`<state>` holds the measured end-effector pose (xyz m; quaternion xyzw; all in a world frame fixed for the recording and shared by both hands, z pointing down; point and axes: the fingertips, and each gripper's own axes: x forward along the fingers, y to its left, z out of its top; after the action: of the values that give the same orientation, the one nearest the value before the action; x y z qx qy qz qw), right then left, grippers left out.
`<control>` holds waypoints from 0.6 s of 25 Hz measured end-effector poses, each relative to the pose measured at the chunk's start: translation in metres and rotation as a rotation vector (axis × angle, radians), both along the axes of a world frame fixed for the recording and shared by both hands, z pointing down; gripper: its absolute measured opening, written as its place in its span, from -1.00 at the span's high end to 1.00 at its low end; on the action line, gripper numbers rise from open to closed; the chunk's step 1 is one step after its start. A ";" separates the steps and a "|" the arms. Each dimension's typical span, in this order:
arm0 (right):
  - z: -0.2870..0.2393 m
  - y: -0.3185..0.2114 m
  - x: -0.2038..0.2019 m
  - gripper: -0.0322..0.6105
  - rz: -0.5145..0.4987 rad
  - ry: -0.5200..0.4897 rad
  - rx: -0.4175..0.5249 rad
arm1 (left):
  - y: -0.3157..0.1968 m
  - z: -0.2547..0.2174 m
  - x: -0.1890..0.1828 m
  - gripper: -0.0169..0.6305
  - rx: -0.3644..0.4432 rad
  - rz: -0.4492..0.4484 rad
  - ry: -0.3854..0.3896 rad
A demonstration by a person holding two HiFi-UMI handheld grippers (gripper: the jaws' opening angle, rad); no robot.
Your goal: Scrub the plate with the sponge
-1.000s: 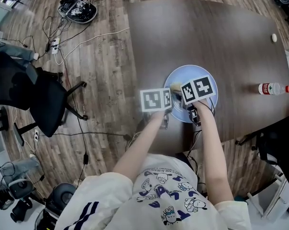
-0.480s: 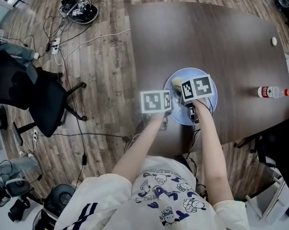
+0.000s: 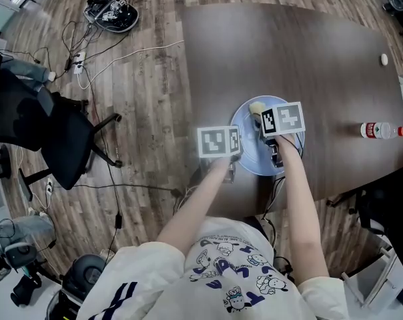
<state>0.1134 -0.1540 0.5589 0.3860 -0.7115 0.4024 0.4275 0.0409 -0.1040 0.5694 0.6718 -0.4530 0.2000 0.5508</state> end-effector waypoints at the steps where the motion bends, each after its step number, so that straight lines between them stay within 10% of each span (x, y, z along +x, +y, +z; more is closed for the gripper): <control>1: -0.001 -0.001 0.002 0.53 0.010 0.000 -0.002 | 0.000 0.000 0.000 0.86 0.000 -0.001 0.001; 15: 0.004 -0.008 0.039 0.53 0.105 0.042 0.028 | -0.001 0.001 -0.003 0.85 -0.001 -0.007 0.008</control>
<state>0.1528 -0.1623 0.5633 0.4373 -0.6868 0.4060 0.4150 0.0380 -0.1045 0.5708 0.6708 -0.4530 0.1956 0.5537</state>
